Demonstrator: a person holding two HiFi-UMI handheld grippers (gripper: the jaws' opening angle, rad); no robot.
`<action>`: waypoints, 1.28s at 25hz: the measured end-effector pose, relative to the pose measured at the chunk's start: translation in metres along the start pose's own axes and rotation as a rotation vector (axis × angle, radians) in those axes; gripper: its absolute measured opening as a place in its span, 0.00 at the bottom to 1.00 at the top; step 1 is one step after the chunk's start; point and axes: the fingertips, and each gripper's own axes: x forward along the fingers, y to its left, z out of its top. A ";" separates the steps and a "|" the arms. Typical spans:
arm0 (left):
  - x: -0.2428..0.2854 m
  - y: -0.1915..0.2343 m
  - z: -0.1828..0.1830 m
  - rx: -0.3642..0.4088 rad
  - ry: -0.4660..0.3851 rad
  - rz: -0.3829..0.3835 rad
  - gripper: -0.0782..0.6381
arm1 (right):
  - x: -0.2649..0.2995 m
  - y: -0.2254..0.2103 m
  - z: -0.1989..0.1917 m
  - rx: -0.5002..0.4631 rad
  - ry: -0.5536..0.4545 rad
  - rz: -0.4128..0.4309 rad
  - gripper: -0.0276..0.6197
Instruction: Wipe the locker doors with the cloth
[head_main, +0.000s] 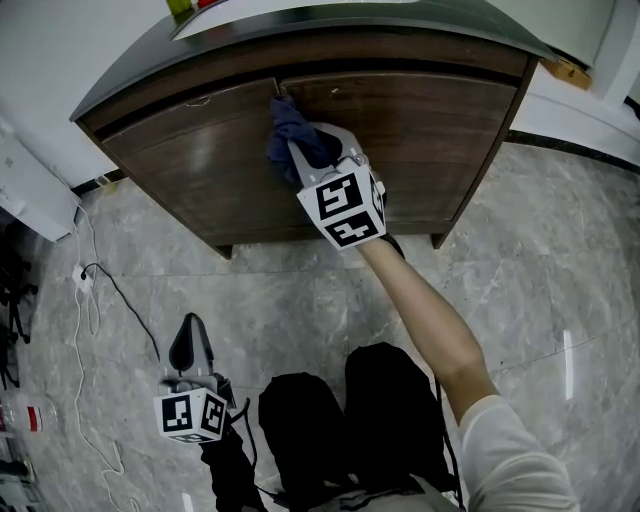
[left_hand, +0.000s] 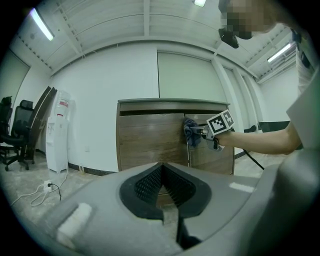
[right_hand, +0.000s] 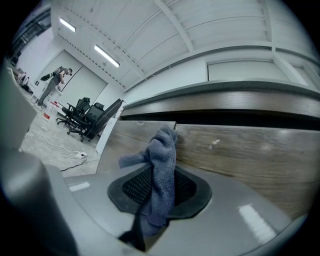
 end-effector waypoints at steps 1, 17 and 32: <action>0.000 -0.001 0.001 0.002 0.003 0.001 0.11 | -0.004 -0.004 -0.002 0.002 0.001 -0.010 0.17; 0.009 -0.022 -0.004 0.010 0.001 -0.032 0.11 | -0.063 -0.095 -0.026 -0.024 0.049 -0.205 0.14; 0.017 -0.034 -0.007 0.005 0.018 -0.039 0.11 | -0.133 -0.181 -0.058 -0.039 0.116 -0.371 0.13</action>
